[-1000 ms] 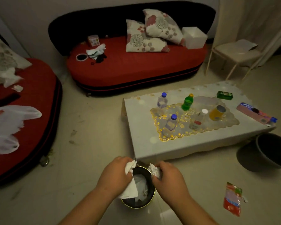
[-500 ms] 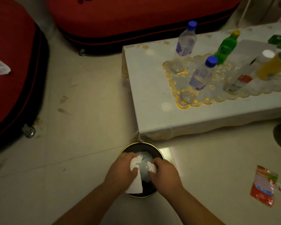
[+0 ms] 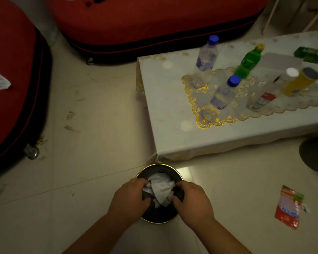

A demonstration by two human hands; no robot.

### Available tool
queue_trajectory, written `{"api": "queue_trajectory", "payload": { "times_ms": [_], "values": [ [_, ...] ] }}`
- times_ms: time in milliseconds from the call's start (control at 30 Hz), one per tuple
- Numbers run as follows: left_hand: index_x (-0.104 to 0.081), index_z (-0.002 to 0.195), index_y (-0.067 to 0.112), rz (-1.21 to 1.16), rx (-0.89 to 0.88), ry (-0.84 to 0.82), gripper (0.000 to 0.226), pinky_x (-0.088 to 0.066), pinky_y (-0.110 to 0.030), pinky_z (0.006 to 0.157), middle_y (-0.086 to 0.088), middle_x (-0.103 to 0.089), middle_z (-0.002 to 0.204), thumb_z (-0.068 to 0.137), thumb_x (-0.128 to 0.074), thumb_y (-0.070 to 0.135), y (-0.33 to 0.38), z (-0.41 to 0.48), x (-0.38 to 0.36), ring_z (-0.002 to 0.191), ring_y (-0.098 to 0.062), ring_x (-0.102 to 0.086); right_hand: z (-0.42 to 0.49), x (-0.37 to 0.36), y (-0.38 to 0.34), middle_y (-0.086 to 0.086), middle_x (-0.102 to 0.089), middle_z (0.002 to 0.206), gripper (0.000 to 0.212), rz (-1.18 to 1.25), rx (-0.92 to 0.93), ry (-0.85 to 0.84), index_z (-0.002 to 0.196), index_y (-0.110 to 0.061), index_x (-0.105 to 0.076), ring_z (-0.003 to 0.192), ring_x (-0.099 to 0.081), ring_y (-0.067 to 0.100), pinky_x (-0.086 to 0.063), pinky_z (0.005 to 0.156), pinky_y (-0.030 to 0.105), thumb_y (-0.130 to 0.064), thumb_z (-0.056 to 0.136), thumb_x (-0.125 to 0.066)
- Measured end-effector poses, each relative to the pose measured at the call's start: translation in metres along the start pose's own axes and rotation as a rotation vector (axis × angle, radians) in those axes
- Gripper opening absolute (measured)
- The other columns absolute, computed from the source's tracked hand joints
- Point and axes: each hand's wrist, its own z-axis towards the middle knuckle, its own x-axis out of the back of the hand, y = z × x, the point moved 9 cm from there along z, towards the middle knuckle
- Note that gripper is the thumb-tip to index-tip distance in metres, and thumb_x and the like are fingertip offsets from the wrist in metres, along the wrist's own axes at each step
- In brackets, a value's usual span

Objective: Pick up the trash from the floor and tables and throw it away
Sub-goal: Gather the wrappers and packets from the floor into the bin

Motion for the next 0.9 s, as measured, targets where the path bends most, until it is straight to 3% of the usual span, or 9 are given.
{"api": "queue_trajectory", "payload": {
  "times_ms": [200, 500, 667, 900],
  "values": [
    [-0.057, 0.120, 0.037, 0.287, -0.126, 0.089, 0.048, -0.045, -0.035, 0.087, 0.010, -0.063, 0.117, 0.076, -0.053, 0.053, 0.068, -0.063, 0.107, 0.104, -0.019, -0.061, -0.065, 0.102, -0.050, -0.010, -0.057, 0.122, 0.042, -0.069, 0.014, 0.035, 0.123, -0.037, -0.051, 0.114, -0.050, 0.016, -0.045, 0.092, 0.030, -0.051, 0.083, -0.055],
    [-0.048, 0.132, 0.037, 0.492, -0.322, 0.110, 0.055, -0.037, -0.041, 0.103, 0.008, -0.058, 0.130, 0.082, -0.052, 0.060, 0.226, -0.150, 0.241, 0.118, -0.021, -0.056, -0.179, 0.294, -0.084, -0.007, -0.059, 0.124, 0.053, -0.153, -0.027, 0.252, 0.127, -0.036, -0.049, 0.117, -0.051, 0.020, -0.042, 0.097, 0.036, -0.060, 0.080, -0.052],
    [-0.045, 0.135, 0.039, 0.507, -0.461, 0.133, 0.056, -0.036, -0.041, 0.105, 0.008, -0.056, 0.132, 0.083, -0.052, 0.060, 0.332, -0.198, 0.260, 0.121, -0.021, -0.054, -0.249, 0.373, -0.043, -0.009, -0.056, 0.129, 0.055, -0.103, -0.131, 0.329, 0.129, -0.037, -0.048, 0.121, -0.048, 0.019, -0.040, 0.101, 0.036, -0.059, 0.079, -0.052],
    [-0.044, 0.135, 0.039, 0.575, -0.578, 0.077, 0.055, -0.034, -0.041, 0.106, 0.006, -0.055, 0.131, 0.084, -0.050, 0.059, 0.475, -0.245, 0.202, 0.123, -0.023, -0.051, -0.336, 0.438, 0.084, -0.011, -0.052, 0.133, 0.057, -0.018, -0.288, 0.417, 0.131, -0.038, -0.046, 0.125, -0.044, 0.018, -0.035, 0.104, 0.035, -0.060, 0.079, -0.053]
  ]
}}
